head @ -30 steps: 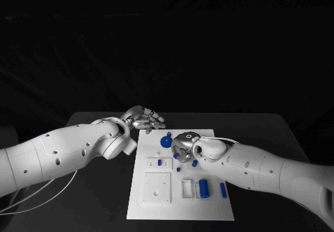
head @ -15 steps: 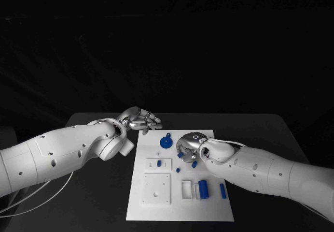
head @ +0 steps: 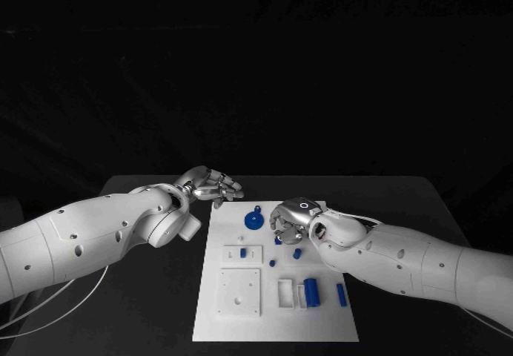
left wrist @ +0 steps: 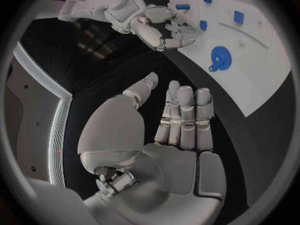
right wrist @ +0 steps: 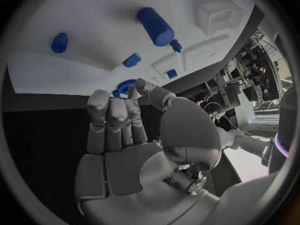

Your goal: Assemble the parts on the task board

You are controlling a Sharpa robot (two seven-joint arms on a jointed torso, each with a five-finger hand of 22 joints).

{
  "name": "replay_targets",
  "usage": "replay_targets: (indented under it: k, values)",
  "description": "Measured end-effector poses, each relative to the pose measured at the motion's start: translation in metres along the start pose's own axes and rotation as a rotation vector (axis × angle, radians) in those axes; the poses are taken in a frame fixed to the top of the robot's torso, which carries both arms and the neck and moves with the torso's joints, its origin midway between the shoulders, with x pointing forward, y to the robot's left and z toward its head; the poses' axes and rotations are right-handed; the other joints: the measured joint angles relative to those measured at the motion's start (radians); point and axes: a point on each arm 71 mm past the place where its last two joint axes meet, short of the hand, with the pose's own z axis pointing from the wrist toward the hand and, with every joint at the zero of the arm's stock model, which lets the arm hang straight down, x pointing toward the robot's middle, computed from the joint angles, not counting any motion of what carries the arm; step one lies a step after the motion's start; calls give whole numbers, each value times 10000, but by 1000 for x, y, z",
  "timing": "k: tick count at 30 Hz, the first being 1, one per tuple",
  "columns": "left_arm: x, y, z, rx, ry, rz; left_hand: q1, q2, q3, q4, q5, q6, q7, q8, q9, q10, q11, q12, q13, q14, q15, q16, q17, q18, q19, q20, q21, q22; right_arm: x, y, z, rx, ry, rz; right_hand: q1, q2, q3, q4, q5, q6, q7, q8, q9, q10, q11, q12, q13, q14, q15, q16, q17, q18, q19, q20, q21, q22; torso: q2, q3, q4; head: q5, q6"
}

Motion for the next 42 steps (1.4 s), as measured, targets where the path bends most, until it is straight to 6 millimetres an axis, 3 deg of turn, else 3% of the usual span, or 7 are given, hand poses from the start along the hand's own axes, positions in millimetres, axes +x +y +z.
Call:
replay_targets:
  k: [7,10,18,22,24,31,42]
  values:
    - [0,1,1,-65,36,-44,0,0,1,-1,0,-1,0,0,0,-1,-1,0,0,0,0,0,-1,17,-15,15,0,0,1,-1,0,141,217,24,-52,-158,3,111,-9,-14,16,-62,-29,-48,-3,-164,-107,0,1,-64,-1,0,-1,-2,-1,0,8,-4,24,-16,6]
    - [0,1,1,-85,50,-53,0,0,1,-1,0,-1,0,0,2,-1,-1,0,0,0,0,0,-1,21,-15,16,0,0,2,-1,1,296,410,-15,-98,-500,42,296,-181,-244,232,-315,-123,-250,103,-318,-229,-4,3,-122,-1,-6,-59,-50,-8,0,8,-4,25,-22,-3]
    - [2,0,2,-121,91,-68,0,0,1,-1,0,-1,-1,0,8,-2,-2,0,0,-1,1,0,8,29,-15,16,0,0,4,-1,1,940,733,-230,-861,-1270,-667,656,-458,-768,260,-663,-284,-541,320,-394,-193,-87,187,-134,78,-19,-114,-67,-21,0,12,-10,28,-32,-10]
    - [2,0,2,-132,109,-72,0,0,1,-1,0,-2,-1,0,8,-3,-2,0,0,-1,1,0,8,40,-15,17,0,0,5,2,1,1099,852,-318,-1309,-1218,-1117,838,-505,-703,316,-393,-133,-474,254,-396,-165,-75,175,-135,132,-32,-105,-110,-21,1,12,-10,32,-35,-12]
    - [3,0,2,-137,118,-74,0,0,1,-2,0,-2,-1,0,8,-3,-2,0,0,-1,1,0,8,44,-15,17,0,0,5,2,1,1170,896,-366,-1345,-1182,-1194,916,-505,-480,271,-283,-74,-382,165,-381,-160,-5,107,-137,144,-173,-35,-180,-21,7,12,-12,35,-35,-16]
    - [3,0,2,-153,142,-78,0,0,-24,24,0,-2,-2,0,7,-3,-3,0,0,-1,1,0,18,53,-14,18,0,9,7,1,0,1425,1142,-576,-1398,-1130,-1233,1121,-505,-98,96,-89,26,93,-56,-113,118,84,-20,-41,251,-183,4,-217,38,8,12,-12,36,-40,-33]
    - [4,0,2,-161,170,-83,-40,40,4,52,0,-3,-2,0,6,-4,-4,0,0,-1,1,0,26,47,-1,33,0,8,8,2,2,1686,1366,-833,-1383,-952,-1185,1186,-505,-2,51,-21,82,251,-72,-66,208,121,-58,-40,276,-182,41,-251,38,7,13,-10,35,-32,-52]
